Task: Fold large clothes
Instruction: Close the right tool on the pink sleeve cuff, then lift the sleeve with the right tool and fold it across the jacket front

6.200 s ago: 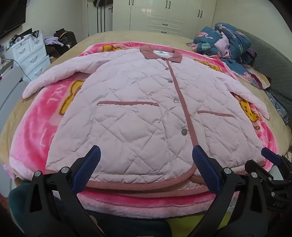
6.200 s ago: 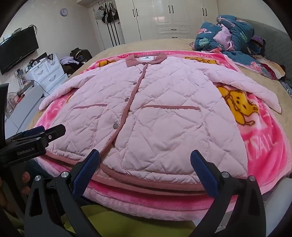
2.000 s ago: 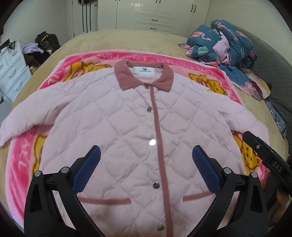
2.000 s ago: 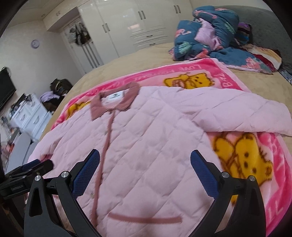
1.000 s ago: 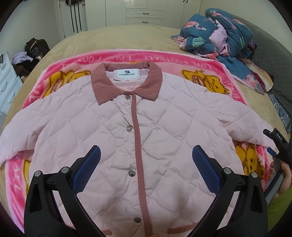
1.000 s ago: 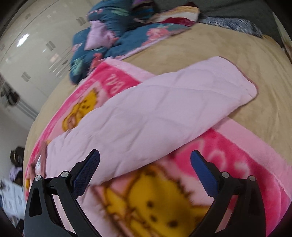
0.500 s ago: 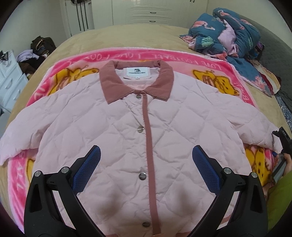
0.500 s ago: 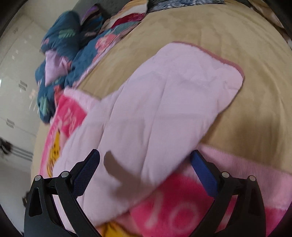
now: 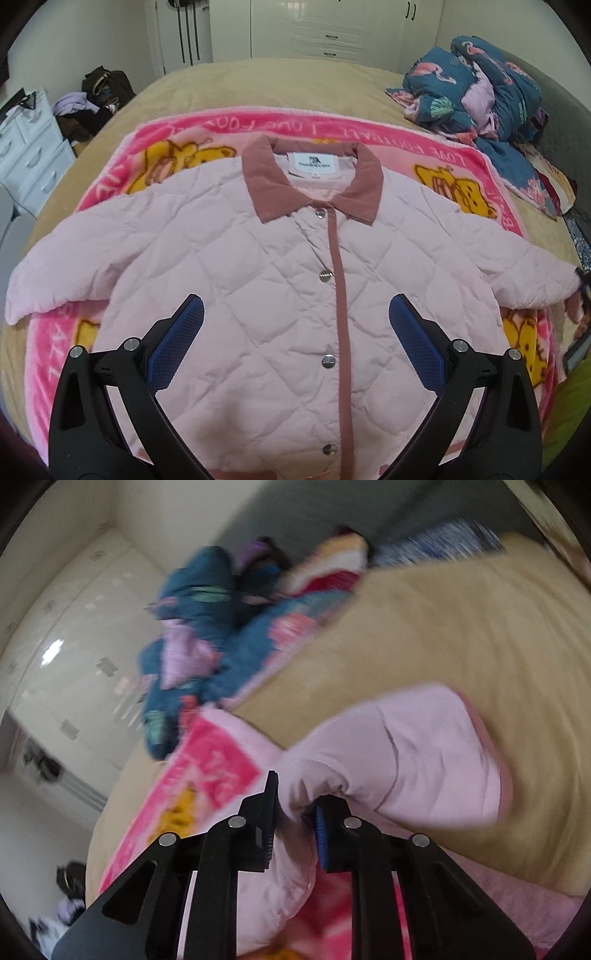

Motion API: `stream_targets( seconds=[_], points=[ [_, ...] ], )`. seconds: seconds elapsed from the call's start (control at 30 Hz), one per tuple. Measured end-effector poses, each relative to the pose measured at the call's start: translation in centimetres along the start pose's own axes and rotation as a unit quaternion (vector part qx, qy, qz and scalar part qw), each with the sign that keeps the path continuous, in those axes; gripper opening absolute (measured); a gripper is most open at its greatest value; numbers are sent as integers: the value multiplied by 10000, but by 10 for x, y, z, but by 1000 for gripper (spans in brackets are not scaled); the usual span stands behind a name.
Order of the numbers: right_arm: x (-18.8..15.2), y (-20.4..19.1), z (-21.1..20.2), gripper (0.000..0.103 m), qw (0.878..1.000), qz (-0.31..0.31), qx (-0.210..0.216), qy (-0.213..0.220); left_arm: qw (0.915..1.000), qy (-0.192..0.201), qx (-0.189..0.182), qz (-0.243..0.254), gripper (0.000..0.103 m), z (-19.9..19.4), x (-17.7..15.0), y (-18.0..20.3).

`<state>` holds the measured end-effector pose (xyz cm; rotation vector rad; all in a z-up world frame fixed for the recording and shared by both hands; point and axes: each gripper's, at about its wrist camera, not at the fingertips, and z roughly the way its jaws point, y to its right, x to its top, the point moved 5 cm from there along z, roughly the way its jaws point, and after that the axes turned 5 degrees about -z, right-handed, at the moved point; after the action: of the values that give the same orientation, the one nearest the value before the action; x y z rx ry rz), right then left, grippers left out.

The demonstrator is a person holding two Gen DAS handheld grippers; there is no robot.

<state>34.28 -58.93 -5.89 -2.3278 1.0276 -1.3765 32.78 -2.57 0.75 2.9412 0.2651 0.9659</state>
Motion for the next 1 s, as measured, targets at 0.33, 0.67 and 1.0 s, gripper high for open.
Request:
stream_targets(
  seconds=[0.33, 0.67, 1.0],
  points=[
    [29, -150, -54, 14, 9815, -1310, 1366, 305, 9991, 321, 176, -197, 94, -54, 13, -15],
    [10, -285, -96, 14, 9417, -2485, 2262, 141, 9978, 397, 43, -535, 94, -98, 34, -23],
    [-80, -367, -88, 14, 9069, -3263, 2658, -199, 9955, 291, -124, -889, 94, -61, 40, -84]
  ],
)
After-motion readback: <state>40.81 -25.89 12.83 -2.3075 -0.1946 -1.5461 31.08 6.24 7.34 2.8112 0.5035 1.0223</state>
